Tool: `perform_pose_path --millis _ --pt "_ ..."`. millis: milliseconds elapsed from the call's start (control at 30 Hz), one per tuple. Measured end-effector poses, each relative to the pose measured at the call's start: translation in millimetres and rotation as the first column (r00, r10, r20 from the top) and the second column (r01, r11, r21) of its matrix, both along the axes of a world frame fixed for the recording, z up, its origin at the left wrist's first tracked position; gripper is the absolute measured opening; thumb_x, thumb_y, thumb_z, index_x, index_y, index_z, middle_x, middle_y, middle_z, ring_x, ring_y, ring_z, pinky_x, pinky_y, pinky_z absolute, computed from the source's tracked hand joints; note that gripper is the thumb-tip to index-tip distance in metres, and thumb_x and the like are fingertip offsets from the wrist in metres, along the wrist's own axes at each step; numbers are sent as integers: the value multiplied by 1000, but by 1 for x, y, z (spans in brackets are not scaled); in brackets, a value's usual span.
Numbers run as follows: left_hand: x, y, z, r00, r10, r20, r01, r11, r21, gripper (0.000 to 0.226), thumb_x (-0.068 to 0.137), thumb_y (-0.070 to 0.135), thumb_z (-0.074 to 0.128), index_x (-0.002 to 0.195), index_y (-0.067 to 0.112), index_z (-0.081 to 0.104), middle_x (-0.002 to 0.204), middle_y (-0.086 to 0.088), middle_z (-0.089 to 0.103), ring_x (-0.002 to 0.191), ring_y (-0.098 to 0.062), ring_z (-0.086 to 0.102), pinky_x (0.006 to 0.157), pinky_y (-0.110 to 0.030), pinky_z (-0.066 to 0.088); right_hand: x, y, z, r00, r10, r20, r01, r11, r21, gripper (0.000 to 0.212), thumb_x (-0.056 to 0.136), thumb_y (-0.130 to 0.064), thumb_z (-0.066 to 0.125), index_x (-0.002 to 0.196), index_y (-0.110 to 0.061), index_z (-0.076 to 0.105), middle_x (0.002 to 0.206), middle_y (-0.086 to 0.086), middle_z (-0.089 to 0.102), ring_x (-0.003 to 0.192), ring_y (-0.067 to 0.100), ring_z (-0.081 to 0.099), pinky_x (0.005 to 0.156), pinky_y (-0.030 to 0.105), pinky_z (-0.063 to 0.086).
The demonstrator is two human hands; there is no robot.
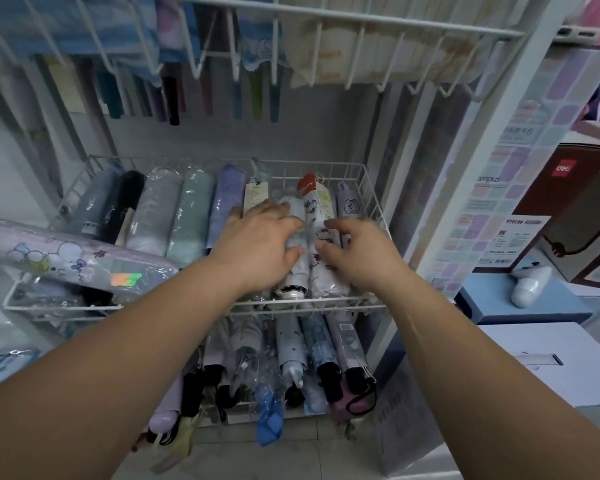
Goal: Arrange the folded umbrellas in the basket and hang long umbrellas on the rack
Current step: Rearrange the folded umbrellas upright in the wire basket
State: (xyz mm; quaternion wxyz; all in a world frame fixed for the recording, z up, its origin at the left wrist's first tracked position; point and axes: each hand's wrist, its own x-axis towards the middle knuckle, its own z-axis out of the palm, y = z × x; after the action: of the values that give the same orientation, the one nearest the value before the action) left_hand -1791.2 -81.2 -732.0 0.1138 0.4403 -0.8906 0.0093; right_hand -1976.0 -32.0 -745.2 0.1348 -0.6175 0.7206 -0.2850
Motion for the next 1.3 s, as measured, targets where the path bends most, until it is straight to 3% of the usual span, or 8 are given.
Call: perform_pose_path --millis 133,267,533,667,733,867,1100,1300 --pt "37 12 18 997 72 6 -71 988 -138 42 96 47 49 132 26 56 140 -4 54 134 -29 44 109 -49 36 41 -10 15 998 13 -55 -24 981 -193 39 92 -44 67 126 -25 68 126 11 65 118 30 58 102 39 47" --pt "90 16 25 971 230 -58 -237 948 -214 37 92 44 54 122 23 64 120 -7 63 114 -34 52 92 -44 46 106 -23 17 973 232 2 -222 934 -281 33 88 -36 74 117 -21 74 111 10 71 107 25 63 93 34 48" --pt "179 25 3 912 321 -257 -379 897 -226 31 90 32 58 111 15 73 108 -12 62 103 -37 51 88 -47 46 184 -30 15 837 517 177 -505 856 -111 24 91 -32 73 113 -22 75 98 -9 73 82 4 64 83 27 54" --pt "196 32 -5 832 400 -384 -507 829 -237 26 89 33 67 99 11 75 96 -15 55 94 -38 52 79 -46 48 196 -35 19 830 549 96 -553 833 23 44 80 -41 81 121 -31 69 109 -12 71 98 6 66 94 33 54" --pt "197 33 -9 827 382 -412 -485 856 -179 29 91 35 64 102 11 76 98 -14 53 91 -38 55 78 -47 52 197 -35 19 831 550 77 -555 829 65 62 66 -50 86 124 -37 66 112 -10 71 101 12 67 94 37 56" --pt "195 34 -13 809 329 -488 -458 873 -170 32 92 35 60 103 11 77 101 -13 54 89 -35 58 79 -47 54 197 -35 9 823 526 216 -534 845 -26 51 71 -30 89 119 -34 69 98 -4 73 79 25 71 70 40 62" --pt "175 39 -9 806 285 -520 -429 885 -180 37 95 38 62 127 21 69 138 -13 49 114 -35 57 91 -46 52 169 -30 14 831 475 289 -448 880 -159 44 75 -26 88 115 -36 70 99 -8 73 88 12 69 83 37 59" --pt "121 39 -6 786 228 -574 -312 949 -50 54 101 42 49 152 27 40 169 -6 6 147 -24 31 114 -41 35 117 -16 25 832 394 391 -312 915 -257 45 76 -20 87 114 -34 70 97 0 72 82 13 68 76 32 56"
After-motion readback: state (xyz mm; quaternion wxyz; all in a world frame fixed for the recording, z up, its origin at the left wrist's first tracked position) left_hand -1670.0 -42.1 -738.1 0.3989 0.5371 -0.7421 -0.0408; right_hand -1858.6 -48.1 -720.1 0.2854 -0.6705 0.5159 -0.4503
